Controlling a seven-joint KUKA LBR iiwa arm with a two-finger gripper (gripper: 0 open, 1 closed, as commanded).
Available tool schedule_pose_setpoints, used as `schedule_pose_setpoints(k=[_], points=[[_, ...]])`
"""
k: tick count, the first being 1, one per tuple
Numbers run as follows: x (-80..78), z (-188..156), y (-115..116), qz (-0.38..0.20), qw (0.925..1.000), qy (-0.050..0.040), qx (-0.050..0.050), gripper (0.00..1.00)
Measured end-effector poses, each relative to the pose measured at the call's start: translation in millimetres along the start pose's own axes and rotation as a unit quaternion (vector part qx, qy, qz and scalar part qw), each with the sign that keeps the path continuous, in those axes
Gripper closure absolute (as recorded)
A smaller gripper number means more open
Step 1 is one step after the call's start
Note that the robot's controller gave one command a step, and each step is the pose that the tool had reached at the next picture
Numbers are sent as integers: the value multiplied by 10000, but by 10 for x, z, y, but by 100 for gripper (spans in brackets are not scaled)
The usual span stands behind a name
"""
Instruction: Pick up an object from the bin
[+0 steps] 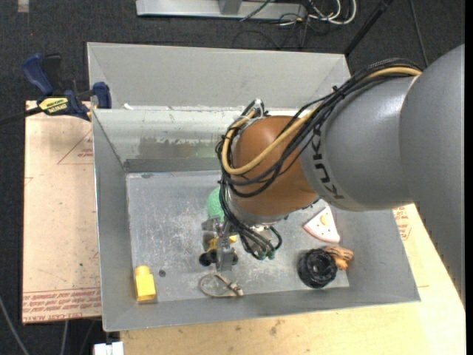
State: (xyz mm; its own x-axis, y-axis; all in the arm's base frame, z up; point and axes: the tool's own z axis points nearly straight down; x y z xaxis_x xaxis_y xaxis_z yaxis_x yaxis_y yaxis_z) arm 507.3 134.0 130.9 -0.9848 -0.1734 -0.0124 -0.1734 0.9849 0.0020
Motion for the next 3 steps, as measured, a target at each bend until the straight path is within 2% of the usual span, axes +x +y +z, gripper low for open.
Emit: schedule_pose_setpoints(k=[1, 2, 3], points=[[-22, 122, -43, 20, 10000, 26, 5, 100], [169, 401, -200, -1376, 9905, 63, -7, 100], [169, 401, -200, -1376, 9905, 64, -8, 100]])
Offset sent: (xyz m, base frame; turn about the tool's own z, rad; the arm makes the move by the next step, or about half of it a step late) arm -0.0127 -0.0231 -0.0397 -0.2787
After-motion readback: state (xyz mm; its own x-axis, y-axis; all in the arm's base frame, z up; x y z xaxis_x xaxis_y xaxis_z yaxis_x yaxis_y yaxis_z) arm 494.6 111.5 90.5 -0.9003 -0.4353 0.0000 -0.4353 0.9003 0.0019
